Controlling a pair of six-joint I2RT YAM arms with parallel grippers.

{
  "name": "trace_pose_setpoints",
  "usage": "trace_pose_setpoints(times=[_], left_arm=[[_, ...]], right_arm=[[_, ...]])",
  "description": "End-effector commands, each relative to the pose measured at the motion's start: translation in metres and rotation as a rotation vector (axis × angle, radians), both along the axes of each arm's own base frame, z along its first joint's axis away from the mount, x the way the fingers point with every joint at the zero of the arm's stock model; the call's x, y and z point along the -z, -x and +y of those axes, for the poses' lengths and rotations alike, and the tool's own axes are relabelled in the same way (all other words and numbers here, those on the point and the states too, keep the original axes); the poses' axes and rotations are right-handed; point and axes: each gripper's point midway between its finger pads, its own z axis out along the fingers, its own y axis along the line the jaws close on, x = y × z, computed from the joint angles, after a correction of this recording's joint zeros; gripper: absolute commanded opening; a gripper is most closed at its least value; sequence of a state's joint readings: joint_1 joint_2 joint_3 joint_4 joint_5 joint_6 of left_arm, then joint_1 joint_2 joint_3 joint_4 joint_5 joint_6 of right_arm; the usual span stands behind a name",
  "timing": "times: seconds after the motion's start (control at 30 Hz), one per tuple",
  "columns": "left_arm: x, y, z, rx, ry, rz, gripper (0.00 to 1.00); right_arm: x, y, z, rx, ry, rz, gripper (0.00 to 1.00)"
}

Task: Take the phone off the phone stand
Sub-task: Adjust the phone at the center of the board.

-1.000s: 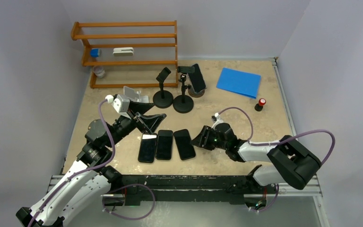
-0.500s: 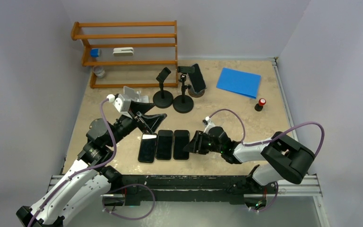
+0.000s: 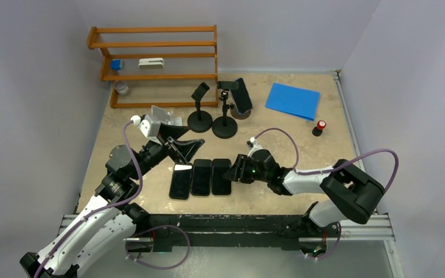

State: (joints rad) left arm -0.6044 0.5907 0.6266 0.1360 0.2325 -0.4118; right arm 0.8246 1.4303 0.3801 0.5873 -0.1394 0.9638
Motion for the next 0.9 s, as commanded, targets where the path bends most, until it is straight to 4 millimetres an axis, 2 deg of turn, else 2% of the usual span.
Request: trace_pose_setpoints(times=[0.0, 0.07, 0.2, 0.3, 0.4, 0.5, 0.67, 0.73, 0.87], left_arm=[[-0.031, 0.009, 0.001, 0.021, 0.054, -0.057, 0.73], [-0.031, 0.009, 0.002, 0.02, 0.055, -0.057, 0.73], [-0.032, 0.01, 0.002, 0.021, 0.056, -0.059, 0.73], [-0.034, 0.011, 0.003, 0.018, 0.061, -0.065, 0.73], [-0.035, 0.012, 0.005, 0.015, 0.065, -0.071, 0.73], [-0.037, 0.013, 0.005, 0.019, 0.067, -0.076, 0.73], [-0.038, 0.015, 0.004, 0.026, 0.071, -0.082, 0.73], [-0.038, 0.015, 0.005, 0.026, 0.071, -0.083, 0.73], [-0.037, 0.015, 0.004, 0.027, 0.071, -0.083, 0.73]], right_arm=[[-0.009, -0.015, 0.012, -0.019, 0.001, -0.056, 0.5], [-0.01, -0.01, 0.01, -0.017, -0.004, -0.031, 0.5], [-0.031, -0.031, -0.008, 0.094, 0.032, -0.094, 0.51], [-0.072, -0.059, -0.029, 0.209, 0.065, -0.215, 0.51], [-0.133, -0.087, -0.052, 0.341, 0.073, -0.382, 0.51], [-0.19, -0.105, -0.075, 0.462, 0.065, -0.547, 0.52], [-0.266, -0.124, -0.105, 0.627, 0.046, -0.797, 0.66], [-0.288, -0.136, -0.111, 0.656, 0.069, -0.839, 0.69], [-0.306, -0.159, -0.109, 0.63, 0.093, -0.885, 0.78]])
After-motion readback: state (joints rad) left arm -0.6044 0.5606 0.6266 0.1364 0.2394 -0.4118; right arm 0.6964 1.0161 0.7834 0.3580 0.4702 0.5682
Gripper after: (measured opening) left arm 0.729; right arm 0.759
